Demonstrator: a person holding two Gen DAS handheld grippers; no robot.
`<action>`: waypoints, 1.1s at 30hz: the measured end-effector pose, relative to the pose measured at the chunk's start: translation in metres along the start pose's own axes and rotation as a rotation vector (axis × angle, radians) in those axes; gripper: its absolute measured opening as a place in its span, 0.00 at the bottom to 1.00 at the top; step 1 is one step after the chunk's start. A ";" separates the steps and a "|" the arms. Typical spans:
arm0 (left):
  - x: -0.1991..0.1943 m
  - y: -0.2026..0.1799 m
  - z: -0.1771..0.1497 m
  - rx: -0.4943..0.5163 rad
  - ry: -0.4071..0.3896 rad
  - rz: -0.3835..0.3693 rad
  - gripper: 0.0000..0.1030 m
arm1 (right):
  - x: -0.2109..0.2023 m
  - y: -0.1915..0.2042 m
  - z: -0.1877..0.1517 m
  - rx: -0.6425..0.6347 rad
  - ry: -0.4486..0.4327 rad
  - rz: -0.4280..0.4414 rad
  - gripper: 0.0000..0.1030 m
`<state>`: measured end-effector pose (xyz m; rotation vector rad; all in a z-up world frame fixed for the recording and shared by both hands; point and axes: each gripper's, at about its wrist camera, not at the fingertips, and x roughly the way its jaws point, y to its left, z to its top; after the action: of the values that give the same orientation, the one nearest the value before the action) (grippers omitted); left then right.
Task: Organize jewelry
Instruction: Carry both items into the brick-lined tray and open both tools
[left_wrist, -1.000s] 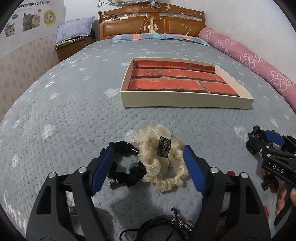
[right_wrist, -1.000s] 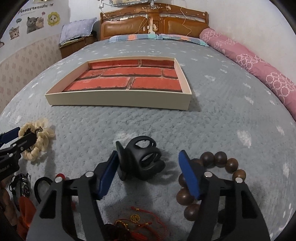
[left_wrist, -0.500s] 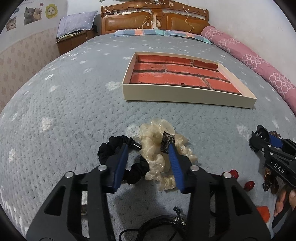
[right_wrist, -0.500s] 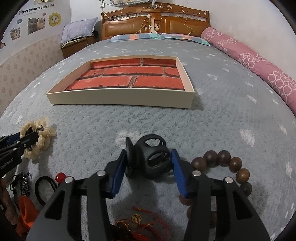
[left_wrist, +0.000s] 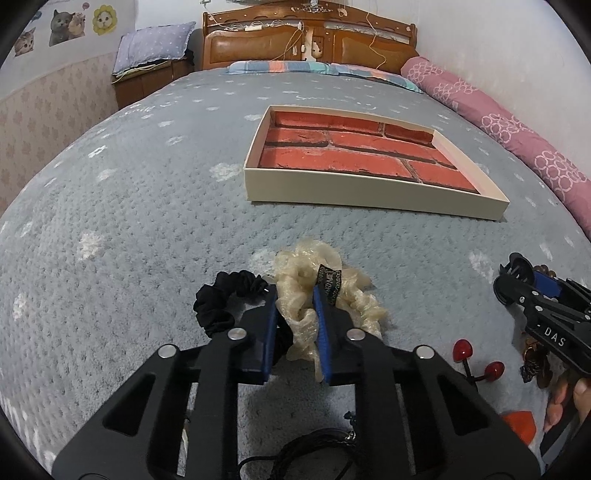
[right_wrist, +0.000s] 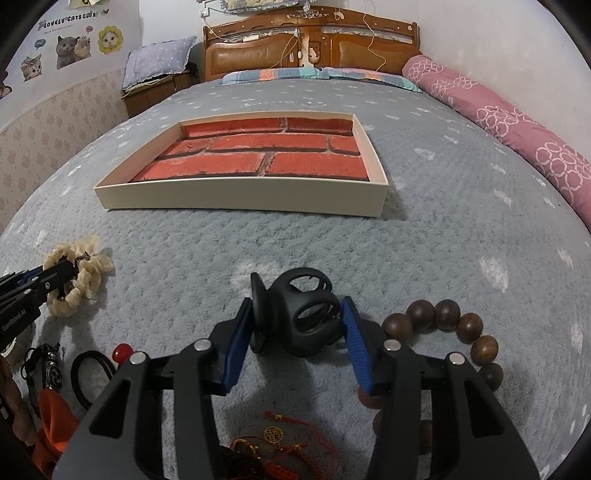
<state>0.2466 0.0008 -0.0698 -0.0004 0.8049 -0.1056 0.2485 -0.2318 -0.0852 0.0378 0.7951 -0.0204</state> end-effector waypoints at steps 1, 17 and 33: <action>-0.001 0.000 0.000 -0.001 -0.001 0.003 0.13 | -0.001 0.000 0.000 -0.001 -0.008 -0.001 0.46; -0.019 -0.001 0.008 0.018 -0.059 0.002 0.07 | -0.010 -0.008 0.003 0.029 -0.030 0.063 0.46; -0.040 -0.018 0.093 0.042 -0.157 -0.068 0.07 | -0.021 -0.011 0.066 0.002 -0.106 0.069 0.46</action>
<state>0.2846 -0.0167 0.0240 0.0037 0.6457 -0.1851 0.2803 -0.2450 -0.0247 0.0659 0.6870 0.0421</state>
